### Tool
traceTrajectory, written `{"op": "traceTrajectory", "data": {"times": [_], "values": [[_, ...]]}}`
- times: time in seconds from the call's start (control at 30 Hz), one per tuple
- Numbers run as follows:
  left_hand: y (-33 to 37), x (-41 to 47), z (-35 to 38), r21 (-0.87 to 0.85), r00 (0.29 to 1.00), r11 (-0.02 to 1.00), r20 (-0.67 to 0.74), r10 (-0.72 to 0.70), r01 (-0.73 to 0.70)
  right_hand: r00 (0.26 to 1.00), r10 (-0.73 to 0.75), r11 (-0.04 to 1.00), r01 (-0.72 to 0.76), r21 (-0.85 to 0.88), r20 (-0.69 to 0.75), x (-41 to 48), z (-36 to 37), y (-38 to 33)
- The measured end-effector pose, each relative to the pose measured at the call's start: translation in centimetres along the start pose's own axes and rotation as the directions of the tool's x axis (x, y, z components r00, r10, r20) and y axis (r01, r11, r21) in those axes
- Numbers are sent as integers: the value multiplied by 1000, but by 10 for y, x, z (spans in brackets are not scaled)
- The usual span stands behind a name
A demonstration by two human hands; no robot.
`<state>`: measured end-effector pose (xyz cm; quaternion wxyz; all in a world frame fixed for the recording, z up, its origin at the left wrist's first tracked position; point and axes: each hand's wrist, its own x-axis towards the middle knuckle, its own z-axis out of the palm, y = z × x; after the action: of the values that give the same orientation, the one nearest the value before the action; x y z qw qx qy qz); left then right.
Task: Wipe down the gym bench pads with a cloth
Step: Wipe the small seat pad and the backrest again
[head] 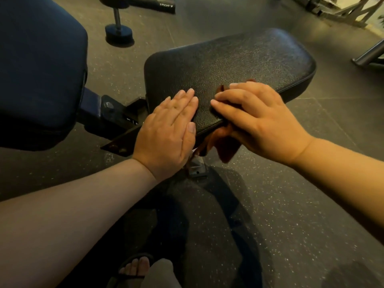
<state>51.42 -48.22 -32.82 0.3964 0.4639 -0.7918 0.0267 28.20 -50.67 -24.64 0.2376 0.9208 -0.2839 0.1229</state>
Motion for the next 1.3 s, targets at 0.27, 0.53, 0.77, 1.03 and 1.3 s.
{"op": "traceTrajectory", "data": {"times": [0.27,0.53,0.77,1.03,1.3], "values": [[-1,-1,2,3,1000,1000,-30,0,0,977,-203,979,204,-3,69,0,-2,-17],[-1,-1,0,-3,1000,1000,-2,-20,20,994,-62,994,70,-80,95,26,4,-21],[3,0,3,10,999,999,-39,-30,30,999,17,995,-12,-102,50,-2,-15,34],[1,0,1,-24,1000,999,-4,-25,25,999,-24,999,25,-45,25,23,7,-17],[9,1,5,-6,996,997,-51,-76,76,995,84,996,-84,-4,-49,4,4,2]]}}
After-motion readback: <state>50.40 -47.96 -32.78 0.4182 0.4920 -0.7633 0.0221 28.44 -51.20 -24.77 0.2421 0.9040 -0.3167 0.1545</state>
